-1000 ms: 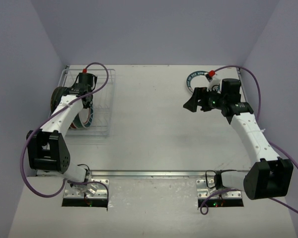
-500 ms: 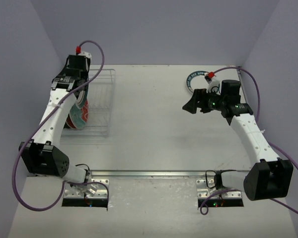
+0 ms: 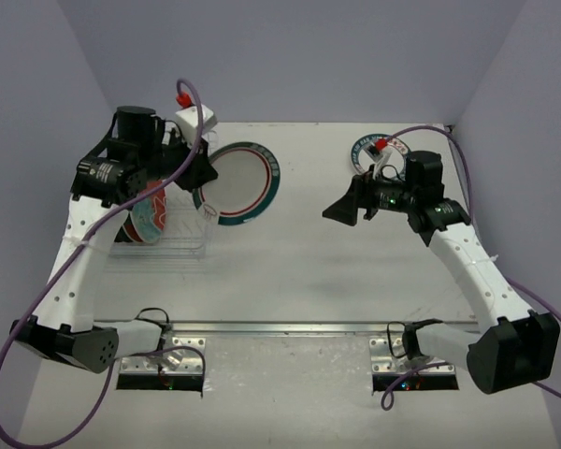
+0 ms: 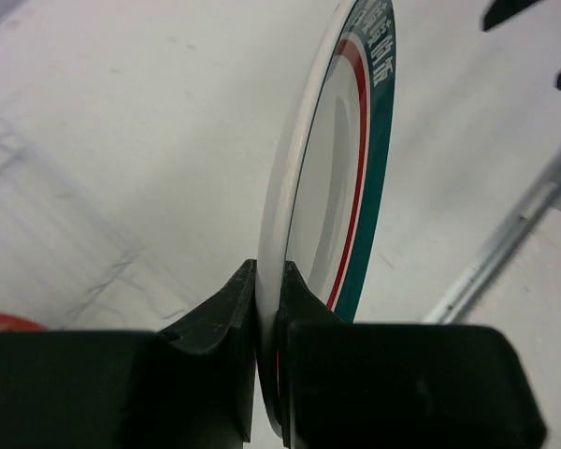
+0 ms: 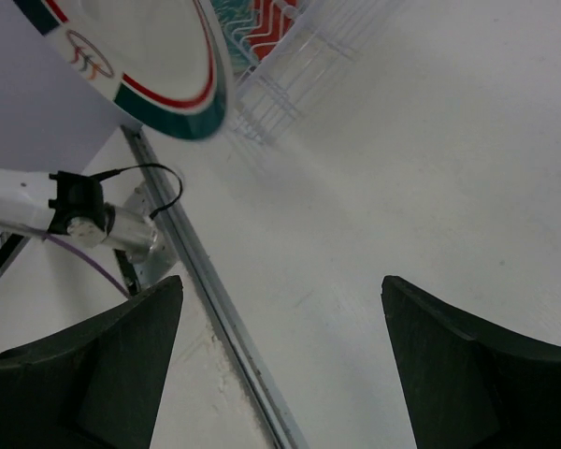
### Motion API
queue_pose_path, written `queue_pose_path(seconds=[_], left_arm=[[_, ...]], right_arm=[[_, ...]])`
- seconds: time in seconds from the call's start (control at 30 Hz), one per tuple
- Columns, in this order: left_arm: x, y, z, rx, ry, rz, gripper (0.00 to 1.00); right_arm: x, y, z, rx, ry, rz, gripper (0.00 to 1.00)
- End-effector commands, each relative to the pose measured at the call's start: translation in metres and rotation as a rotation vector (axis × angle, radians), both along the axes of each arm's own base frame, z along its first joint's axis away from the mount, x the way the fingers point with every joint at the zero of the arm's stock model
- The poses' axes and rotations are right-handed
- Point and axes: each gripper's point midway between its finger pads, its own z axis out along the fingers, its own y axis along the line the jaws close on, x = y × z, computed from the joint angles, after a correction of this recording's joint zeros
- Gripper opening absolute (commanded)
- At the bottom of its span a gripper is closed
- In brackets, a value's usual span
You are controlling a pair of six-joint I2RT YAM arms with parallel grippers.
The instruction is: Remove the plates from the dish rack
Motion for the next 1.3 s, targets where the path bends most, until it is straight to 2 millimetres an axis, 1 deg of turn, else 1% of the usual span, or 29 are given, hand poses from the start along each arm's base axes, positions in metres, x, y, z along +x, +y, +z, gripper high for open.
queue_pose_path(seconds=[0.0, 0.2, 0.3, 0.33, 0.43, 0.47, 0.5, 0.57, 0.67, 0.7, 0.73, 0.77, 0.8, 0.83, 0.9, 0.97, 1.0, 1.03, 1.07, 1.1, 1.17, 1.2, 1.27], left_arm=[[-0.038, -0.047, -0.003, -0.152, 0.084, -0.255, 0.0], [-0.056, -0.053, -0.02, -0.16, 0.149, -0.321, 0.0], [-0.059, -0.055, -0.025, -0.148, 0.165, -0.339, 0.0], [-0.06, -0.056, -0.026, -0.144, 0.168, -0.348, 0.0], [-0.064, -0.06, -0.033, -0.138, 0.195, -0.372, 0.0], [-0.066, -0.062, -0.035, -0.134, 0.204, -0.382, 0.0], [-0.066, -0.062, -0.035, -0.132, 0.203, -0.383, 0.0], [-0.068, -0.064, -0.04, -0.121, 0.216, -0.397, 0.0], [-0.068, -0.066, -0.044, -0.114, 0.225, -0.402, 0.0], [-0.068, -0.066, -0.044, -0.113, 0.225, -0.403, 0.0], [-0.067, -0.066, -0.044, -0.113, 0.223, -0.4, 0.0], [-0.066, -0.066, -0.044, -0.112, 0.22, -0.398, 0.01], [-0.065, -0.065, -0.044, -0.111, 0.217, -0.388, 0.06], [-0.062, -0.065, -0.044, -0.109, 0.216, -0.37, 0.17], [-0.055, -0.061, -0.047, -0.09, 0.213, -0.322, 0.54], [-0.048, -0.059, -0.045, -0.092, 0.208, -0.268, 0.68], [-0.039, -0.054, -0.043, -0.083, 0.192, -0.202, 0.82], [-0.03, -0.049, -0.04, -0.075, 0.171, -0.144, 0.93], [-0.021, -0.043, -0.035, -0.069, 0.146, -0.083, 1.0], [-0.012, -0.036, -0.029, -0.067, 0.113, -0.02, 1.0], [0.002, -0.023, -0.016, -0.07, 0.057, 0.075, 1.0], [0.009, -0.014, -0.009, -0.072, 0.021, 0.128, 1.0], [0.017, -0.001, 0.001, -0.094, -0.017, 0.214, 1.0]], right_arm=[[-0.018, 0.028, 0.02, 0.058, -0.045, 0.114, 0.86], [-0.035, 0.062, 0.007, 0.039, -0.015, 0.223, 0.83], [-0.045, 0.077, 0.0, 0.024, 0.0, 0.279, 0.8], [-0.046, 0.08, -0.003, 0.015, -0.003, 0.294, 0.79], [-0.051, 0.09, -0.014, -0.019, 0.012, 0.336, 0.68], [-0.055, 0.094, -0.018, -0.028, 0.03, 0.355, 0.66], [-0.055, 0.094, -0.017, -0.029, 0.021, 0.358, 0.66], [-0.059, 0.099, -0.021, -0.047, 0.013, 0.379, 0.53], [-0.059, 0.101, -0.023, -0.057, 0.01, 0.382, 0.32], [-0.059, 0.102, -0.024, -0.059, 0.015, 0.382, 0.19], [-0.059, 0.102, -0.024, -0.059, 0.021, 0.381, 0.11], [-0.059, 0.102, -0.024, -0.059, 0.024, 0.381, 0.06], [-0.059, 0.102, -0.024, -0.058, 0.029, 0.38, 0.05], [-0.059, 0.102, -0.024, -0.056, 0.036, 0.376, 0.01], [-0.06, 0.101, -0.023, -0.049, 0.051, 0.367, 0.0], [-0.058, 0.099, -0.02, -0.035, 0.073, 0.351, 0.0], [-0.054, 0.095, -0.018, -0.015, 0.099, 0.332, 0.0], [-0.047, 0.089, -0.016, 0.008, 0.124, 0.308, 0.0], [-0.038, 0.08, -0.014, 0.031, 0.148, 0.276, 0.0], [-0.023, 0.068, -0.013, 0.054, 0.168, 0.226, 0.0], [0.001, 0.045, -0.012, 0.101, 0.229, 0.133, 0.0], [0.015, 0.03, -0.014, 0.12, 0.251, 0.083, 0.0], [0.034, 0.009, -0.016, 0.152, 0.297, -0.002, 0.0]])
